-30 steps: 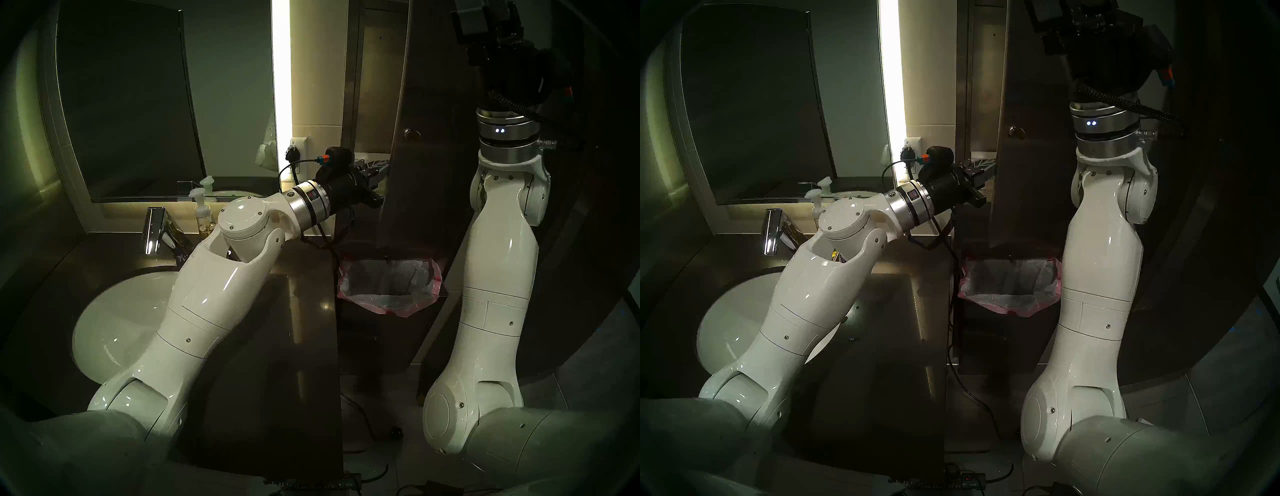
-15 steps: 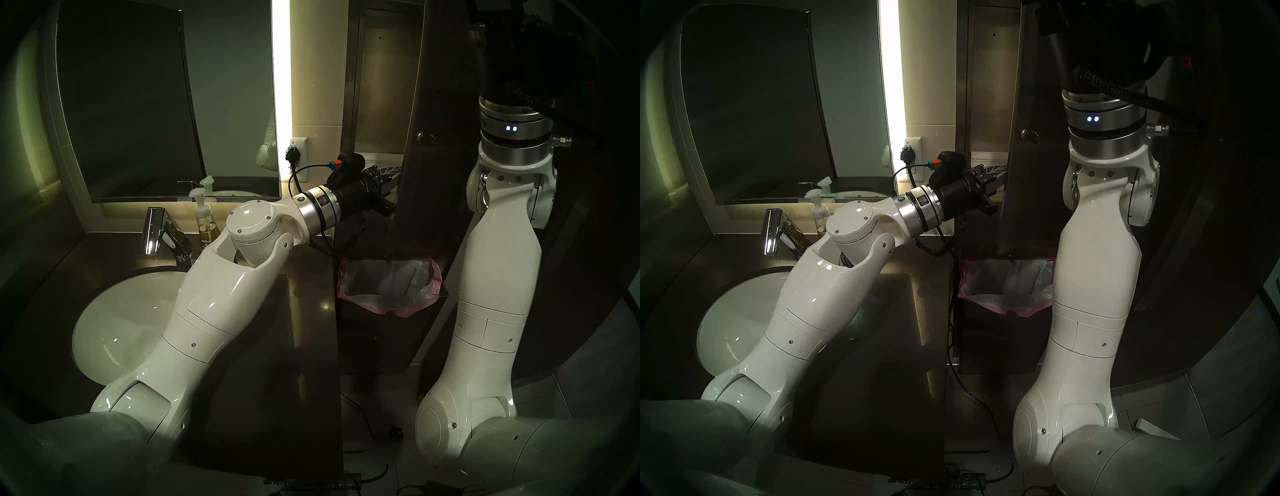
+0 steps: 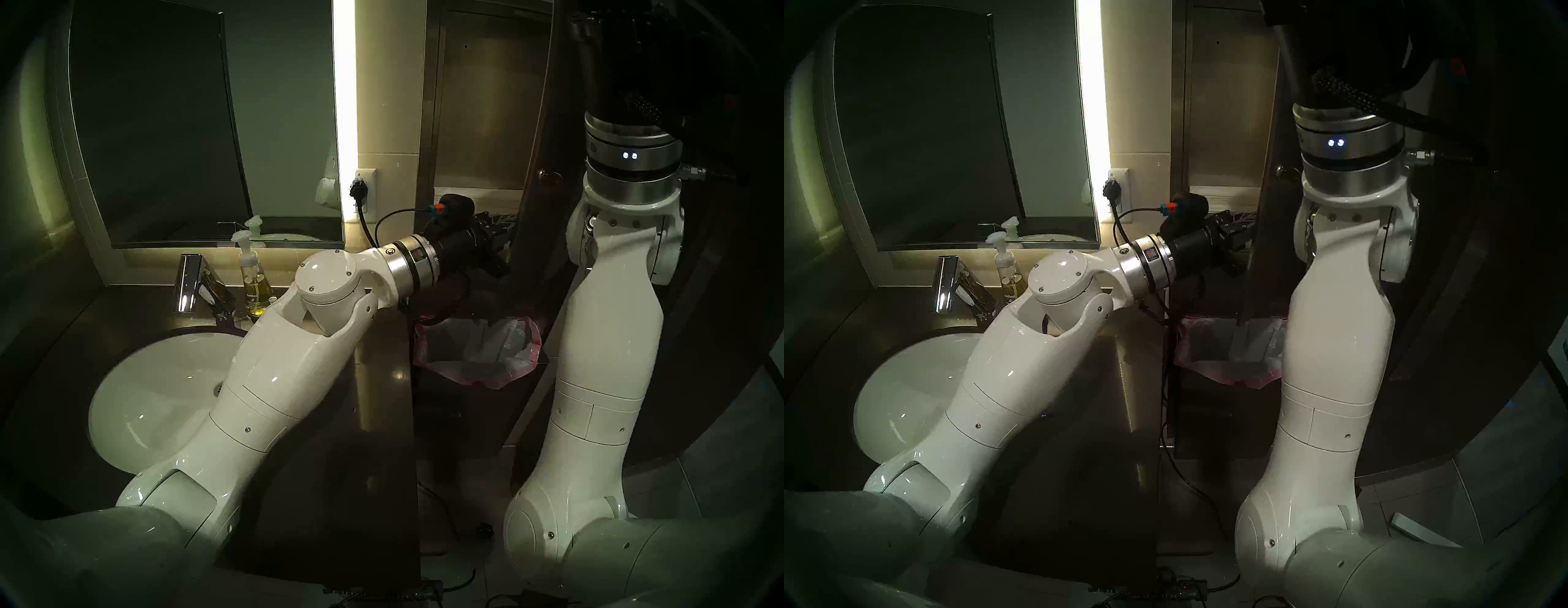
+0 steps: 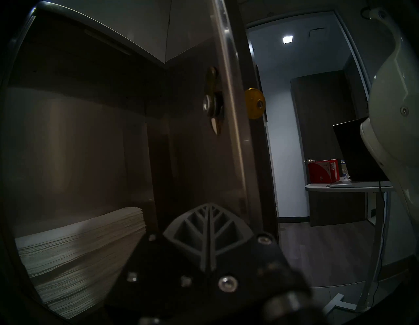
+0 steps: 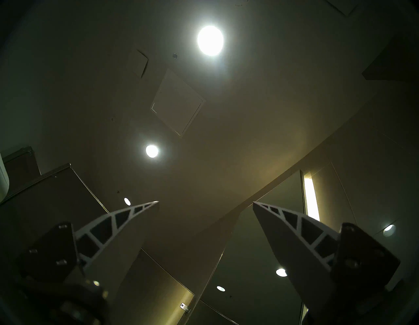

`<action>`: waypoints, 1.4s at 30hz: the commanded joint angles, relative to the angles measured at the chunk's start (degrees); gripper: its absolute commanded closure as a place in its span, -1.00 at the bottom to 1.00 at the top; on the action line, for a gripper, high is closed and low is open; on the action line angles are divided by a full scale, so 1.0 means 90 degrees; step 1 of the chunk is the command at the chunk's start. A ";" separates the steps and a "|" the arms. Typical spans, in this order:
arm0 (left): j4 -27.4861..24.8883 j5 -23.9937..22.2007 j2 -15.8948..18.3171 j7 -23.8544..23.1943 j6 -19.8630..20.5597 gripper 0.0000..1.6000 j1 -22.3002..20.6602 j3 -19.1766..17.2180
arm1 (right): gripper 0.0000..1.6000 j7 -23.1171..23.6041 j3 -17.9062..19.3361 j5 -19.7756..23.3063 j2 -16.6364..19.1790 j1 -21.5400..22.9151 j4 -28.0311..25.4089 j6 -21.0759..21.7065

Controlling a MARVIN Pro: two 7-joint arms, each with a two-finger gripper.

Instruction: Twist key and open towel dispenser

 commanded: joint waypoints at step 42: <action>0.0039 0.0093 -0.0801 0.0022 -0.0063 1.00 -0.0432 0.0672 | -0.80 -0.0508 -0.0216 -0.0002 0.0481 -0.0040 -0.0495 0.0280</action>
